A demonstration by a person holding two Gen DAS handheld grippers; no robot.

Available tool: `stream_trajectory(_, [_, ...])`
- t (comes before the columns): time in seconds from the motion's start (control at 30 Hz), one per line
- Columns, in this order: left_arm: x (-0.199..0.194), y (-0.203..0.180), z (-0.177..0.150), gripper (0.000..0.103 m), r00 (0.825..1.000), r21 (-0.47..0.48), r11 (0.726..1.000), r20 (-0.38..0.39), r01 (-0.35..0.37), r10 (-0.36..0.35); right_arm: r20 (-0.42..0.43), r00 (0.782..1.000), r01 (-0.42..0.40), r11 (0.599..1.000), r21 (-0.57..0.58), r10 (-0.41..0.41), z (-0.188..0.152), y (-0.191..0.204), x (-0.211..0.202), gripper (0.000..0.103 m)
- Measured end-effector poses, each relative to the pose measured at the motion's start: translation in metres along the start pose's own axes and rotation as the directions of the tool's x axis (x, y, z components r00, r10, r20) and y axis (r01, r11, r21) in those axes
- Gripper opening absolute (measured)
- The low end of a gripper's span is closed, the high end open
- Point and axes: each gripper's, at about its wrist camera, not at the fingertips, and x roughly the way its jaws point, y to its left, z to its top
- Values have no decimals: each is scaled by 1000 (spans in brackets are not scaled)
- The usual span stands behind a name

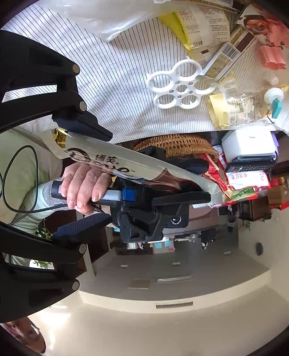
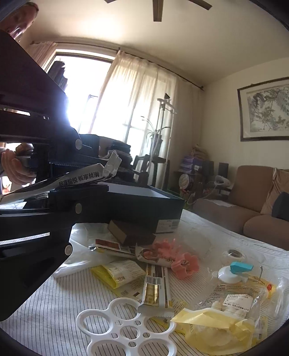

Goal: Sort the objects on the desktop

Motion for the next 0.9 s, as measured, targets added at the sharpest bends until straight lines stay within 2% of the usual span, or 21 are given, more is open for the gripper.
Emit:
stream_trajectory(0.03, [1,-1,0,55,1000,11,1000,10,-10,10,3,1000,-10,1000,8,10,1,0,-1,14])
stream_trajectory(0.07, [2,-4,1,42,999,26,999,21,-24,24,7,1000,-20,1000,17,20,2,1,-2,14])
stream_trajectory(0.1, [2,-8,0,19,999,37,998,20,-40,39,9,1000,-27,999,22,26,2,3,-2,14])
stream_trajectory(0.13, [2,-12,-1,17,998,44,997,22,-56,55,10,999,-30,999,25,30,3,4,-2,14])
stream_trajectory(0.23, [-6,-29,-4,15,994,67,993,58,-100,96,3,1000,-23,1000,16,23,4,12,2,14])
stream_trajectory(0.43, [-48,-65,-8,14,986,91,989,128,-121,109,-45,998,-39,999,-35,38,10,51,38,14])
stream_trajectory(0.53, [-94,-88,-8,14,978,106,986,178,-126,106,-112,993,-31,996,-80,22,15,81,83,14])
stream_trajectory(0.67, [-164,-108,-7,14,956,117,977,258,-179,144,-197,980,-30,991,-127,4,22,120,158,16])
stream_trajectory(0.8, [-229,-103,8,15,943,83,979,295,-187,155,-243,970,-19,985,-171,-24,28,146,229,16])
stream_trajectory(0.9, [-267,-83,29,18,934,26,983,316,-184,167,-248,968,-7,985,-171,-36,36,145,274,16])
